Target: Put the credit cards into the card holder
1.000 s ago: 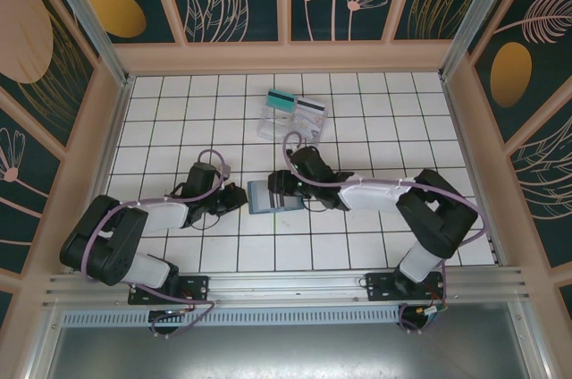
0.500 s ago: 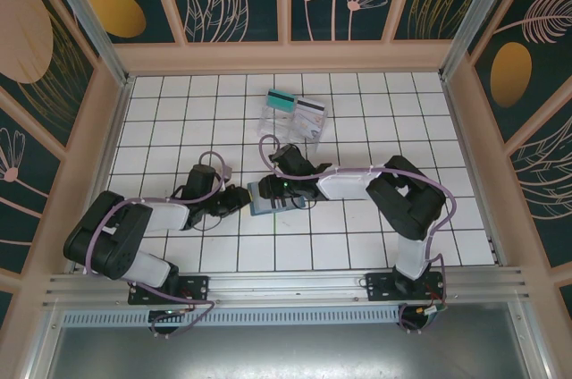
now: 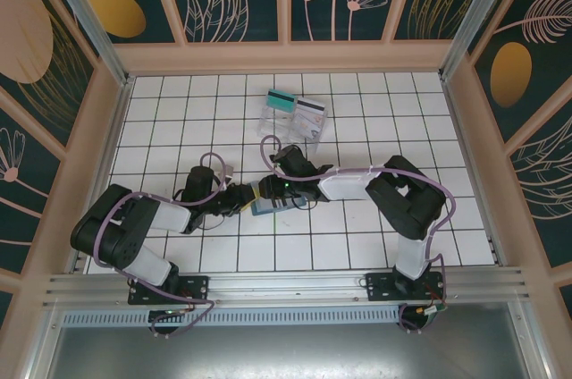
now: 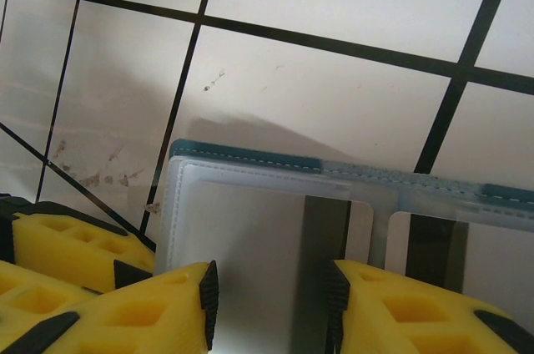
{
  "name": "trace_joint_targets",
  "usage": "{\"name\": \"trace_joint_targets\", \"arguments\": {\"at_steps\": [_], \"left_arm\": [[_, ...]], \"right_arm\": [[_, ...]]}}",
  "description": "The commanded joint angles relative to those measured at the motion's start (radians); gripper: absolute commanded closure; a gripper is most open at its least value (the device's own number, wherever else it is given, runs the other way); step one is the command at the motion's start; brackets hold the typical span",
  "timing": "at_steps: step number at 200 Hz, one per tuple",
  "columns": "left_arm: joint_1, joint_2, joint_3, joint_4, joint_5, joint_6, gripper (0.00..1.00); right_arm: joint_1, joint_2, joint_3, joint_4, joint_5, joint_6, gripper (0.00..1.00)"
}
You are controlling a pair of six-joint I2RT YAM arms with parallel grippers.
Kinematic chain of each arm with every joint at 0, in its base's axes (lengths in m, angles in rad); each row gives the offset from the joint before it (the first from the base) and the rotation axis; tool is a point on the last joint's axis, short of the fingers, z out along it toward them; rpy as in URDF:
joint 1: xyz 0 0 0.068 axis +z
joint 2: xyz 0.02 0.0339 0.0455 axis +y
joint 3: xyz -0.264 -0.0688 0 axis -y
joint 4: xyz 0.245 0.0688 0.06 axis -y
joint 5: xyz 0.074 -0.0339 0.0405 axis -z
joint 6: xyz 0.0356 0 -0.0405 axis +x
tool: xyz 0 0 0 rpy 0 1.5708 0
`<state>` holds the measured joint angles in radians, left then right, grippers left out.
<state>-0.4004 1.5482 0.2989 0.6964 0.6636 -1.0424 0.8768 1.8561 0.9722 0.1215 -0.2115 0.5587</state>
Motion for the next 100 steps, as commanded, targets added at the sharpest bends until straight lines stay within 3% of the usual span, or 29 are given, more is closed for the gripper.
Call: {"name": "trace_joint_targets", "arguments": {"at_steps": [1, 29, 62, 100], "left_arm": [[-0.008, -0.010, 0.017, 0.068, 0.041, -0.028, 0.74], [-0.008, -0.024, 0.031, 0.049, 0.029, -0.023, 0.76], [-0.008, -0.020, 0.038, 0.028, 0.013, -0.006, 0.80], [-0.008, -0.021, 0.046, 0.026, 0.007, -0.002, 0.84]], "right_arm": [[0.002, 0.050, -0.039, -0.050, -0.014, -0.014, 0.57], [0.004, 0.050, -0.055, -0.002, -0.076, -0.010, 0.55], [0.003, 0.030, -0.081, 0.083, -0.161, 0.010, 0.38], [0.005, 0.041, -0.050, 0.013, -0.112, -0.004, 0.39]]}}
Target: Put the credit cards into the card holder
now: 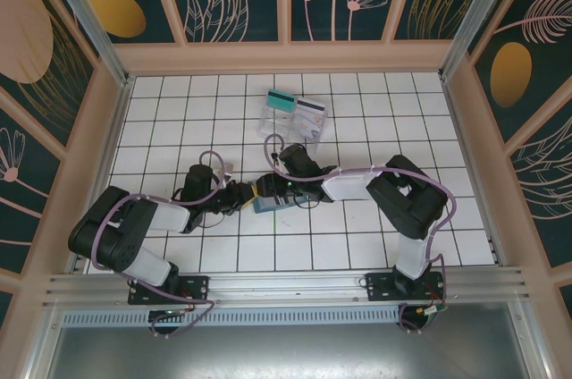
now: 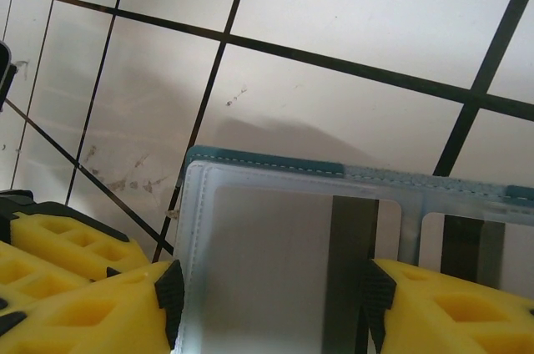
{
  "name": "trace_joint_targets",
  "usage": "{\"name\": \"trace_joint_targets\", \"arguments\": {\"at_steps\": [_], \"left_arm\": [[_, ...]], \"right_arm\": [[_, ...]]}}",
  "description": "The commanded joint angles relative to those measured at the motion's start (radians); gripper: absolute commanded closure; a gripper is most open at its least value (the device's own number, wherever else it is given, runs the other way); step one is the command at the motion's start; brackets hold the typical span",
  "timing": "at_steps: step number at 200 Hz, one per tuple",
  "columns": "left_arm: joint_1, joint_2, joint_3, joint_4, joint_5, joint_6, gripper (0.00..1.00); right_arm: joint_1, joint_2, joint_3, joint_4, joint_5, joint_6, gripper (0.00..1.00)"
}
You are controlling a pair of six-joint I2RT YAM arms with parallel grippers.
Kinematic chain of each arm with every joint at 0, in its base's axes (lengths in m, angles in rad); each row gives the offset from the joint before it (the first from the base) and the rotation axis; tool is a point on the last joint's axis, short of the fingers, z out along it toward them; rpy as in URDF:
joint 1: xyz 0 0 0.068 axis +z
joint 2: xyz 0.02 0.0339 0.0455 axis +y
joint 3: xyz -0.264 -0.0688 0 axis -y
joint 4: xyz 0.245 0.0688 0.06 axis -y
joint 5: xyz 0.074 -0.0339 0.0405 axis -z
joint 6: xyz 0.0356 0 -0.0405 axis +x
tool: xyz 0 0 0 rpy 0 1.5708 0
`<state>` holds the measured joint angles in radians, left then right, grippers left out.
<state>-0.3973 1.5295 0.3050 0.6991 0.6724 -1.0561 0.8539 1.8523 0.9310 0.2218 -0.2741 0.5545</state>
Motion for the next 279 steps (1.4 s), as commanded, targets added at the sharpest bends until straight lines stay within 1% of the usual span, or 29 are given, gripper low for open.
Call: {"name": "trace_joint_targets", "arguments": {"at_steps": [1, 33, 75, 94, 104, 120, 129, 136, 147, 158, 164, 183, 192, 203, 212, 238, 279], "left_arm": [[-0.011, -0.003, 0.040, 0.023, -0.002, 0.011, 0.84], [-0.011, -0.006, 0.048, 0.012, -0.003, 0.016, 0.84], [-0.011, -0.009, 0.046, -0.008, -0.014, 0.026, 0.85], [-0.011, -0.020, 0.047, -0.032, -0.021, 0.039, 0.85], [-0.011, -0.031, 0.046, -0.054, -0.033, 0.045, 0.85], [-0.009, -0.059, 0.045, -0.113, -0.072, 0.072, 0.85], [-0.007, -0.078, 0.046, -0.168, -0.109, 0.093, 0.81], [-0.005, -0.096, 0.048, -0.209, -0.143, 0.108, 0.78], [0.001, -0.127, 0.046, -0.270, -0.198, 0.121, 0.68], [0.006, -0.157, 0.046, -0.323, -0.251, 0.135, 0.62], [0.009, -0.170, 0.046, -0.345, -0.277, 0.140, 0.55], [0.014, -0.190, 0.044, -0.381, -0.320, 0.144, 0.41], [0.014, -0.175, 0.054, -0.409, -0.326, 0.150, 0.37], [0.014, -0.138, 0.071, -0.433, -0.324, 0.158, 0.37], [0.014, -0.101, 0.078, -0.419, -0.298, 0.159, 0.37], [0.014, -0.005, 0.066, -0.275, -0.213, 0.109, 0.36], [0.014, 0.066, 0.063, -0.123, -0.130, 0.037, 0.37]], "right_arm": [[0.028, 0.045, -0.007, -0.093, -0.047, -0.001, 0.39], [0.046, 0.066, 0.036, -0.194, 0.039, -0.031, 0.39], [0.077, 0.103, 0.082, -0.269, 0.132, -0.051, 0.41], [0.087, 0.118, 0.100, -0.296, 0.165, -0.057, 0.44], [0.089, 0.125, 0.106, -0.306, 0.176, -0.059, 0.49], [0.091, 0.125, 0.107, -0.310, 0.188, -0.059, 0.54], [0.091, 0.126, 0.103, -0.306, 0.186, -0.059, 0.60], [0.091, 0.126, 0.102, -0.303, 0.185, -0.059, 0.62], [0.090, 0.127, 0.093, -0.292, 0.173, -0.058, 0.64], [0.084, 0.124, 0.075, -0.270, 0.153, -0.052, 0.65], [0.080, 0.124, 0.064, -0.255, 0.140, -0.050, 0.66], [0.063, 0.130, 0.033, -0.209, 0.091, -0.038, 0.68], [0.055, 0.129, 0.018, -0.182, 0.072, -0.029, 0.68], [0.047, 0.124, -0.001, -0.151, 0.046, -0.017, 0.67], [0.039, 0.122, -0.014, -0.133, 0.030, -0.009, 0.67], [0.017, 0.125, -0.047, -0.096, 0.005, 0.003, 0.67], [-0.013, 0.140, -0.097, -0.034, -0.035, 0.022, 0.66]]}}
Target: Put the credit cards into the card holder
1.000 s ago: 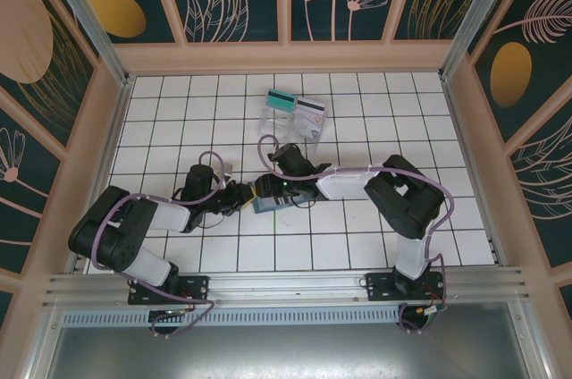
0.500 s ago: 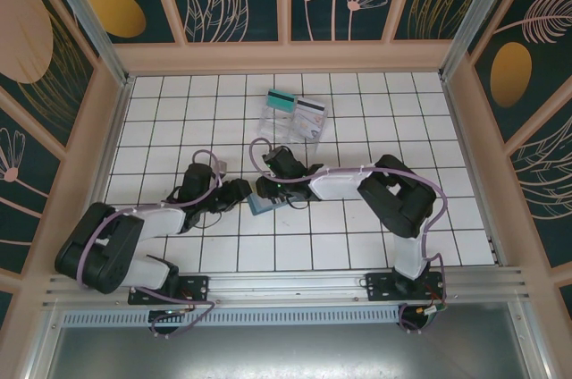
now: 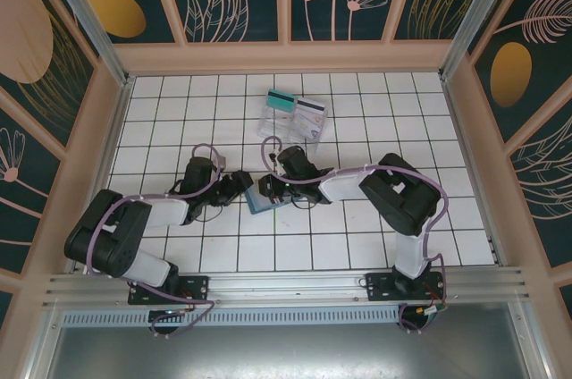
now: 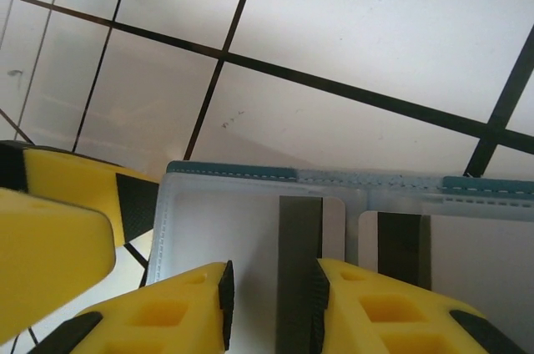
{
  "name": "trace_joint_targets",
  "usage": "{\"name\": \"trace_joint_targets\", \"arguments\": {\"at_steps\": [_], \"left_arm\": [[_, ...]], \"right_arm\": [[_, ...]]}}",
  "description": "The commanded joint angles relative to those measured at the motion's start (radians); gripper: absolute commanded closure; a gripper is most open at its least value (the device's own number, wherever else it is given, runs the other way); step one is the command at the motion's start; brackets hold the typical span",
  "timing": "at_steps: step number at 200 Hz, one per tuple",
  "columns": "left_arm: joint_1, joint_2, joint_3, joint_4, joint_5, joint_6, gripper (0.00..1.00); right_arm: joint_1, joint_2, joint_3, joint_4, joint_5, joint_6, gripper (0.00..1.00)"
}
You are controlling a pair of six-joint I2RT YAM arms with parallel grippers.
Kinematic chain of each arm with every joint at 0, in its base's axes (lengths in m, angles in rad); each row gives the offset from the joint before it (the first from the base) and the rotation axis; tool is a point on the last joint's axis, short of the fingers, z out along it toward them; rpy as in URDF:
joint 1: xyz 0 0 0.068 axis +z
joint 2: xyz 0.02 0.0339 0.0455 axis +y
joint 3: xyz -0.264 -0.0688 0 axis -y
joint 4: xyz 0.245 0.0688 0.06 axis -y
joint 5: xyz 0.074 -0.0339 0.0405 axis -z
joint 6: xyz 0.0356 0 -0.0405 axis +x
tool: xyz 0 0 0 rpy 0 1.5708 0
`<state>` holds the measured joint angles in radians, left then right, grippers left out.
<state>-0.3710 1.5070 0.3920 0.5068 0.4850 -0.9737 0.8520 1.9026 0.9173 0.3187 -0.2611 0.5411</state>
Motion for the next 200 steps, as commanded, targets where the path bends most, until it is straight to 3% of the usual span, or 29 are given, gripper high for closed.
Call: {"name": "trace_joint_targets", "arguments": {"at_steps": [1, 34, 119, 134, 165, 200], "left_arm": [[-0.013, 0.089, -0.024, 0.073, 0.061, -0.048, 0.37], [-0.012, 0.090, -0.031, 0.161, 0.116, -0.105, 0.48], [-0.013, -0.005, -0.042, 0.271, 0.181, -0.216, 0.55], [-0.013, -0.021, -0.039, 0.260, 0.177, -0.214, 0.64], [-0.013, -0.018, -0.026, 0.231, 0.168, -0.189, 0.68], [-0.012, 0.026, -0.032, 0.301, 0.182, -0.207, 0.86]], "right_arm": [[-0.012, 0.090, -0.086, -0.129, -0.049, 0.036, 0.66], [-0.021, 0.101, -0.091, -0.112, -0.065, 0.040, 0.66], [-0.031, 0.110, -0.120, -0.028, -0.136, 0.083, 0.65], [-0.036, 0.111, -0.122, -0.019, -0.147, 0.086, 0.65], [-0.039, 0.110, -0.122, -0.011, -0.161, 0.091, 0.65], [-0.049, 0.108, -0.143, 0.046, -0.211, 0.119, 0.65]]}}
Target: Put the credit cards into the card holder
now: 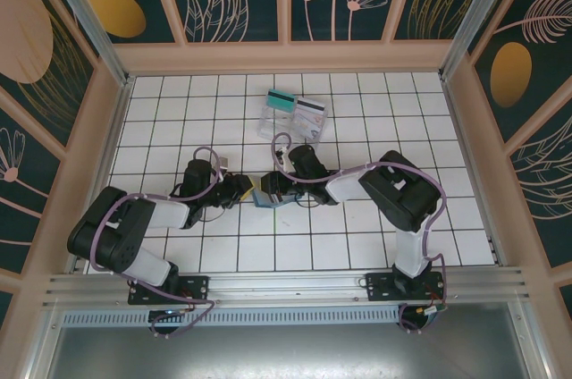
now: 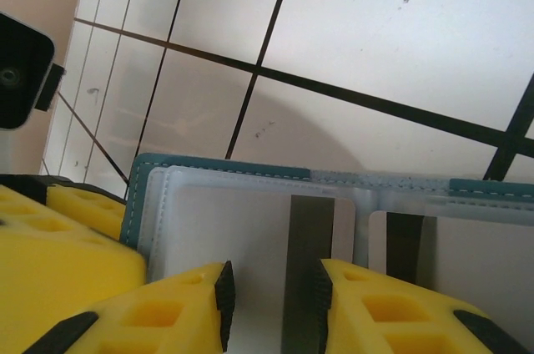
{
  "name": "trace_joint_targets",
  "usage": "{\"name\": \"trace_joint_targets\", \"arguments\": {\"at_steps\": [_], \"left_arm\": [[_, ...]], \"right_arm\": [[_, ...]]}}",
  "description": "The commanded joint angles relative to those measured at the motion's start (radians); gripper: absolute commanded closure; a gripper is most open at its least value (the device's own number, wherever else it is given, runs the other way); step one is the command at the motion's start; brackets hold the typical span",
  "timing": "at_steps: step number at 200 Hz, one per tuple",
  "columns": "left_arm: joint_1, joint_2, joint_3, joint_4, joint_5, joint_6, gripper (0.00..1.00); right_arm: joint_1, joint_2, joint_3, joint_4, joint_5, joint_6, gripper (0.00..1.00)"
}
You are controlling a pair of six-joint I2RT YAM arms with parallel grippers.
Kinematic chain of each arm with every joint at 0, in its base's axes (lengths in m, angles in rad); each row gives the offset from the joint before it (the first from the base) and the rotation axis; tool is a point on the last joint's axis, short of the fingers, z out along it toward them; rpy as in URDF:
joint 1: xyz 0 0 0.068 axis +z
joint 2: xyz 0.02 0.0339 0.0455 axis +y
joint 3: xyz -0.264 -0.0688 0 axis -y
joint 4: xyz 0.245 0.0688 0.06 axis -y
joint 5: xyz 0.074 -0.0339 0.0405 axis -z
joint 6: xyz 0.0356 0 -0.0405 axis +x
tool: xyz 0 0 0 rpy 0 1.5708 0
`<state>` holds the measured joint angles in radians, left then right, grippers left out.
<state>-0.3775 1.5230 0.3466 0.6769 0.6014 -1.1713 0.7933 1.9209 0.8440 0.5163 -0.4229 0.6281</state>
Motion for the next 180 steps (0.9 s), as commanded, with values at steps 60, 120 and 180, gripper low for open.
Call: {"name": "trace_joint_targets", "arguments": {"at_steps": [60, 120, 180], "left_arm": [[-0.006, -0.042, 0.094, -0.089, 0.022, 0.115, 1.00], [-0.006, -0.086, 0.163, -0.335, -0.054, 0.243, 1.00], [-0.006, -0.093, 0.196, -0.403, -0.058, 0.265, 1.00]], "right_arm": [[-0.002, 0.050, -0.077, -0.122, -0.114, 0.050, 0.54], [-0.031, -0.091, -0.033, -0.290, -0.070, -0.025, 0.45], [-0.028, -0.095, 0.007, -0.358, -0.062, -0.084, 0.37]]}}
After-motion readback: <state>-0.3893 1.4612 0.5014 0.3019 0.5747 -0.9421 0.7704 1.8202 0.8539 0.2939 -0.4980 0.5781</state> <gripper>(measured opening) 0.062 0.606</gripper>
